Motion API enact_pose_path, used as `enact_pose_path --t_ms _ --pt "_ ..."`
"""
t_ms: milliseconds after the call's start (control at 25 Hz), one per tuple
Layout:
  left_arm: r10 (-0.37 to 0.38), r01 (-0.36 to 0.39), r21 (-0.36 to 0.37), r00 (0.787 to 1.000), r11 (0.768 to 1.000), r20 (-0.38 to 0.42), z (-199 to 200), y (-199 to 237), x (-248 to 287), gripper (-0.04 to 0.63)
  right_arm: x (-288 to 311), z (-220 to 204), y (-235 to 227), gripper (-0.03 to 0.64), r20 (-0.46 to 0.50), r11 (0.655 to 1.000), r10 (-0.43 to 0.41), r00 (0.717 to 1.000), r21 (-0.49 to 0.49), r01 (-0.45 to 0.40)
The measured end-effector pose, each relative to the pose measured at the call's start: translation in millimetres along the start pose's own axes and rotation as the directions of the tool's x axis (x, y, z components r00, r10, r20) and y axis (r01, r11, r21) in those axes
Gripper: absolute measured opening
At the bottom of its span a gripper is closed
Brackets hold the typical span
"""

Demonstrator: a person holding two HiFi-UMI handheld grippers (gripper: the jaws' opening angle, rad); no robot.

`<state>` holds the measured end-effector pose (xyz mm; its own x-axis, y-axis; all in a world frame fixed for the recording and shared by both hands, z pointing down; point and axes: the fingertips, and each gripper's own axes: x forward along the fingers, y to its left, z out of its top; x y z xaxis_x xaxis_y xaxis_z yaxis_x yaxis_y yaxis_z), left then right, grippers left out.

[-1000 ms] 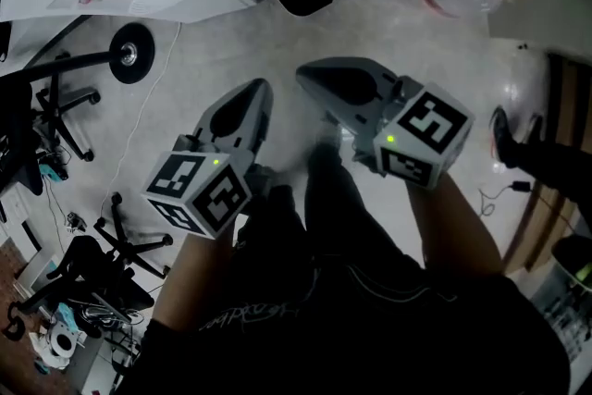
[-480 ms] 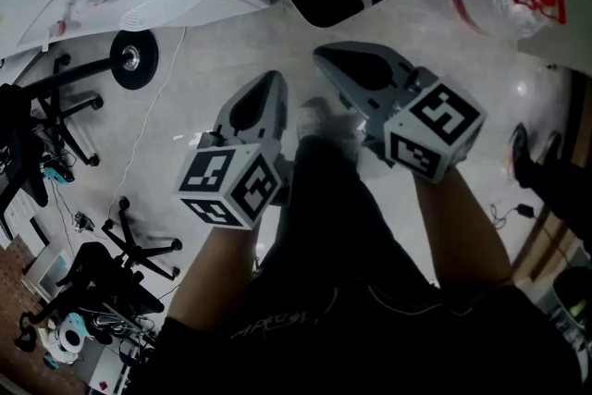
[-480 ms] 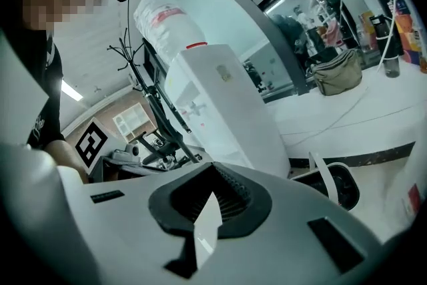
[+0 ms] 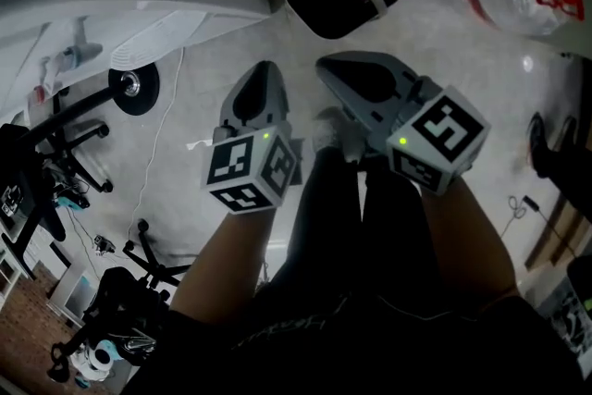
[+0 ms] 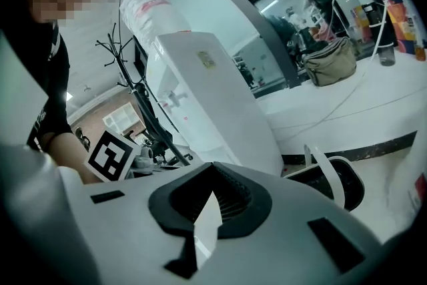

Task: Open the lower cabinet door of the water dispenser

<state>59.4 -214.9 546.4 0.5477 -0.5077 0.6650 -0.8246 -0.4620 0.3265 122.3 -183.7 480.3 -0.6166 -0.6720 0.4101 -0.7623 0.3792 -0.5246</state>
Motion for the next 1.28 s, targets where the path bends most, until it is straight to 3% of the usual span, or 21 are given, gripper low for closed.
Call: enact_pose_path --t_ms 240,440,680,960,1280 --pt "0.098 -0.098 -0.002 0.995 0.995 0.003 -6.7 33.3 30.0 0.036 8.9 -21.3 -19.9 0.012 -0.013 1.000 -0.012 1.000 0.021 0.012" --pt "0.155 -0.155 -0.003 0.988 0.988 0.015 -6.4 46.5 50.8 0.125 16.1 -31.6 -31.1 0.012 -0.061 1.000 -0.007 0.998 -0.012 0.006" --pt "0.234 -0.235 -0.012 0.971 0.972 -0.051 -25.2 66.5 80.3 0.224 23.6 -30.6 -42.1 0.012 -0.101 1.000 0.021 0.995 -0.015 -0.022" --pt "0.292 -0.296 -0.049 0.954 0.954 -0.068 -28.5 87.7 112.8 0.236 27.8 -36.5 -63.5 0.012 -0.135 0.999 0.047 0.990 -0.013 -0.049" --pt "0.418 -0.422 -0.024 0.903 0.906 -0.095 -25.1 104.4 124.3 0.236 28.6 -29.9 -69.3 0.012 -0.143 0.998 0.064 0.988 0.001 -0.064"
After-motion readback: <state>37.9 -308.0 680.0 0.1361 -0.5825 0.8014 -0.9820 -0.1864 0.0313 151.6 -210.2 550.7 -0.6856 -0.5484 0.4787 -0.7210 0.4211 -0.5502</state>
